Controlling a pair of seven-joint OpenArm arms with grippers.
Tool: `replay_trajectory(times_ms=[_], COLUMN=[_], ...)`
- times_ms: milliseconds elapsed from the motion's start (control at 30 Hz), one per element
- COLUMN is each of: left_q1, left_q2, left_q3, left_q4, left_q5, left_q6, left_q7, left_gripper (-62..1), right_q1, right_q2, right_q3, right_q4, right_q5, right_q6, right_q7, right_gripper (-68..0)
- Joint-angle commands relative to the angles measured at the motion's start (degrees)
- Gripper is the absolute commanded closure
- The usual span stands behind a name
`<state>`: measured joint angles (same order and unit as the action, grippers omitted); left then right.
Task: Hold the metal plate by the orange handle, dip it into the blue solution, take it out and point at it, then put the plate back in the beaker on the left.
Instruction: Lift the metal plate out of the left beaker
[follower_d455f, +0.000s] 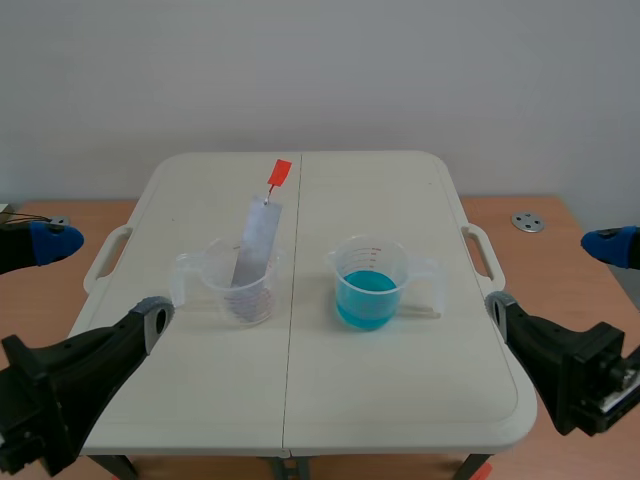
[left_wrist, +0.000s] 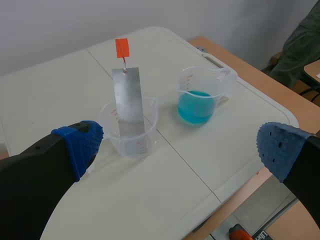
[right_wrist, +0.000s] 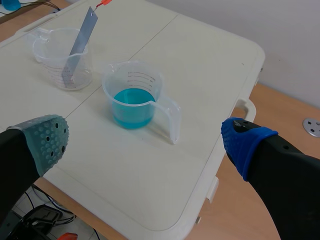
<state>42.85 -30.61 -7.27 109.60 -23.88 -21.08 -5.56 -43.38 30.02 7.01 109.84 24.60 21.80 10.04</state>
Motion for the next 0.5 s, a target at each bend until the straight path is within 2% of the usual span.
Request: replay_trajectory(times_ms=[0, 267, 467], left_q1=[-0.17, -0.2, -0.2], left_q2=[0.26, 0.26, 0.26], left_q3=[0.22, 0.22, 0.22], left_q4=[0.59, 0.59, 0.59], left_q5=[-0.55, -0.55, -0.57], left_q6=[0.11, 0.11, 0.15], left_q7=[-0.83, -0.83, -0.85], left_gripper=[-62.3, -62.3, -62.3], right_q1=[0.52, 0.85, 4.57], right_q2=[0.57, 0.59, 0.57], right_q3=[0.11, 0.11, -0.28], right_q4=[0.85, 0.85, 0.79], right_q5=[0.24, 0.22, 0.28], right_q6=[-0.13, 0.09, 0.5], right_q7=[0.66, 0.61, -0.83], right_gripper=[-63.6, -63.6, -63.6])
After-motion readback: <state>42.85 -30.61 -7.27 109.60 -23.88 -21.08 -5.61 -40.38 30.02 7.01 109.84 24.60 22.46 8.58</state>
